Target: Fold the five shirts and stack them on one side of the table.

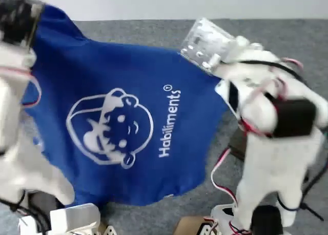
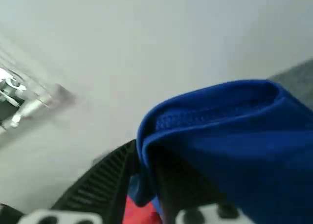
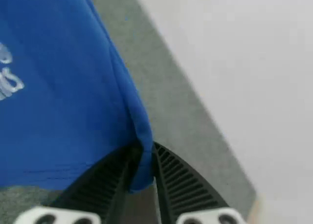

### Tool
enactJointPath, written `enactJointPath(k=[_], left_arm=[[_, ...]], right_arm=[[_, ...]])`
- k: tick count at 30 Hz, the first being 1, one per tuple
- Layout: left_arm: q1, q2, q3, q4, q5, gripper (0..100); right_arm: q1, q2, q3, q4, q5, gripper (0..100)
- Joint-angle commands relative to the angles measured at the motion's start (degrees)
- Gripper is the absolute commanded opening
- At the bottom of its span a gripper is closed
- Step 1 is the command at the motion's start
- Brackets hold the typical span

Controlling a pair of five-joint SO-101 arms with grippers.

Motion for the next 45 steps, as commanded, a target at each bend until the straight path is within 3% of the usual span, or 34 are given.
enactJointPath(k=[1,11,14,17,24,33,39,45], left_arm=[[0.62,-0.79,20.53,-9.32,-0.44,0],[1.23,-0.62,59.65,-51.87,-4.84,0],[1.93,0.62,65.19,-61.19,-4.84,0],[2.11,5.45,63.87,-65.32,-4.84,0],[2.2,20.31,47.6,-66.46,-4.57,0],[2.02,37.36,25.19,-66.46,-4.57,0],[2.02,46.24,13.32,-65.93,-4.57,0],[2.11,48.09,4.18,-53.45,-4.57,0]], right_arm=[[-0.4,-0.84,13.8,-11.56,-0.35,1.1],[-0.04,-0.13,44.84,-51.03,5.01,1.0],[1.01,3.3,46.86,-57.98,5.8,1.0],[2.42,8.57,44.48,-63.25,5.8,1.0],[3.82,23.25,27.25,-67.21,5.71,1.0],[2.77,48.92,-7.12,-66.77,5.71,1.0],[1.71,60.62,-22.51,-65.36,8.7,1.0],[0.31,62.46,-30.24,-54.2,8.7,1.0]])
